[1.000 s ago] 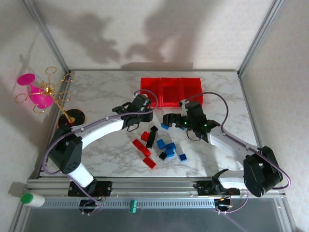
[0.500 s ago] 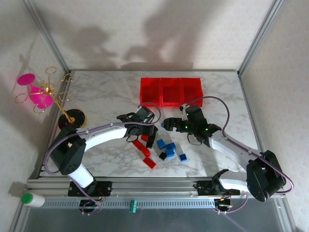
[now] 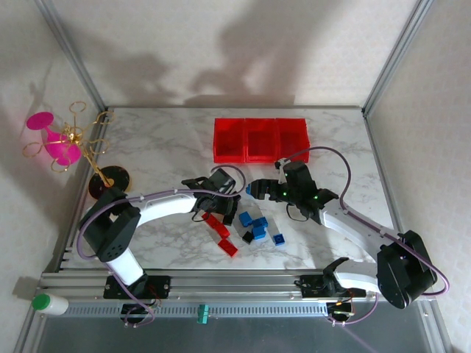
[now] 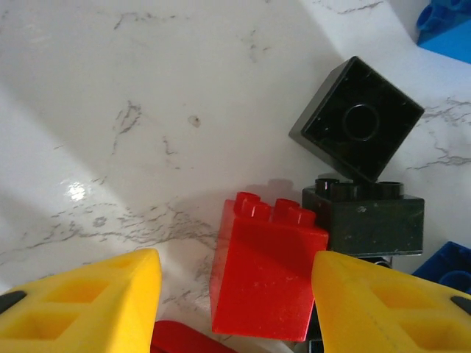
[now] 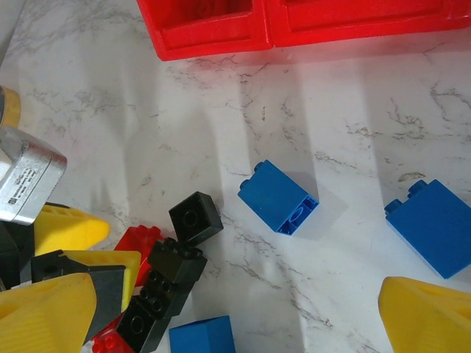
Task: Sort the legos into containers by color
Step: Pick up the lego from the center of the table.
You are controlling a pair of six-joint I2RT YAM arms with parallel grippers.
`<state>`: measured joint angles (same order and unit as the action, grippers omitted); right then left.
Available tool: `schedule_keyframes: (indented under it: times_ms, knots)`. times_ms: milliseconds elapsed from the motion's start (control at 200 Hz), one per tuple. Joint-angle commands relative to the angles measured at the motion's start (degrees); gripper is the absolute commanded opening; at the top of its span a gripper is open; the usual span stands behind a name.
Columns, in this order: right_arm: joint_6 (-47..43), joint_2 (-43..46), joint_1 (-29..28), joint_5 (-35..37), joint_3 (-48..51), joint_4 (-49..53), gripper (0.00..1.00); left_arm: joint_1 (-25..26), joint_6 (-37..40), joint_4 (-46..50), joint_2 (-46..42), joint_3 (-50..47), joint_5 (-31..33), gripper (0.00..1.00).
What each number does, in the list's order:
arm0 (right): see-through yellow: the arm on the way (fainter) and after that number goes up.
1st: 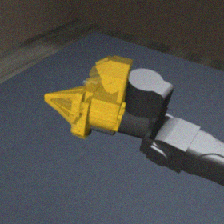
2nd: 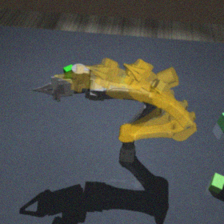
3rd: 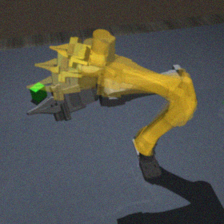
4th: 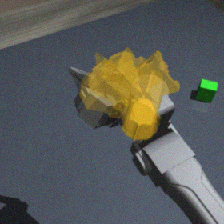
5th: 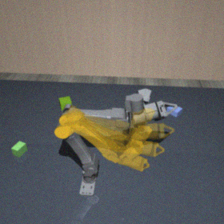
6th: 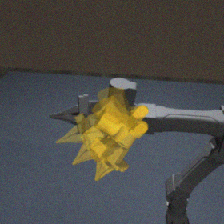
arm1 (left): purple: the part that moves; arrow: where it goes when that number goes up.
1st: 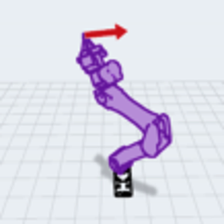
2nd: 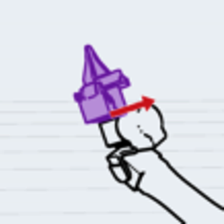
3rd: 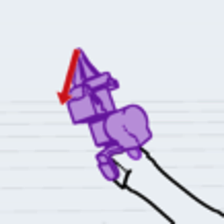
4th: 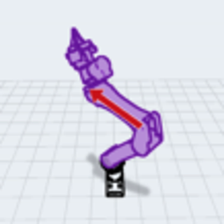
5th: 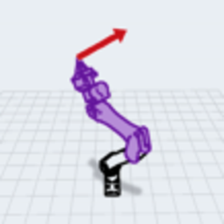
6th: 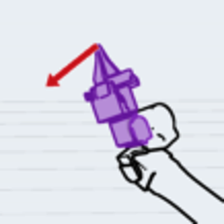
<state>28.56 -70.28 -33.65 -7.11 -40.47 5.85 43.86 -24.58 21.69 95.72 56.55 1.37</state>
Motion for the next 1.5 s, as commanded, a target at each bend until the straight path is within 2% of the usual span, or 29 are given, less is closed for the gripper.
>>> schedule_keyframes:
  times_ms: [0, 220, 456, 546, 701, 1131, 1497]
  knots:
    - [0.36, 0.31, -0.45, 0.98, -0.06, 0.31, 0.99, 0.45, 0.72, -1.43, 1.42, -0.12, -1.63, 0.56]
    - [0.55, 0.63, -0.45, 1.41, 0.21, 0.22, 0.99, 0.44, 0.80, -2.10, 3.85, 0.59, -1.99, 0.56]
    - [0.54, 1.04, -0.45, 1.84, 0.57, 0.13, 0.99, 0.35, 0.50, -2.41, 4.15, -0.12, -0.97, 0.51]
    - [0.45, 0.79, -0.45, 1.72, 0.31, 0.13, 0.99, 0.29, 0.33, -2.01, 4.62, -0.30, -0.52, 0.55]
    - [0.45, 0.73, -0.47, 1.63, 0.17, -0.13, 0.99, 0.18, -0.02, -2.43, 5.13, -0.92, -0.44, 0.57]
    - [0.51, 1.06, -0.48, 1.84, -0.04, -0.13, 0.99, -0.57, -0.67, -3.07, 2.92, -0.92, -1.36, 0.40]
    - [2.19, 1.07, -0.29, -0.30, -0.58, -2.49, 0.99, -2.06, -1.89, 0.53, -3.34, 2.19, 2.90, 0.32]
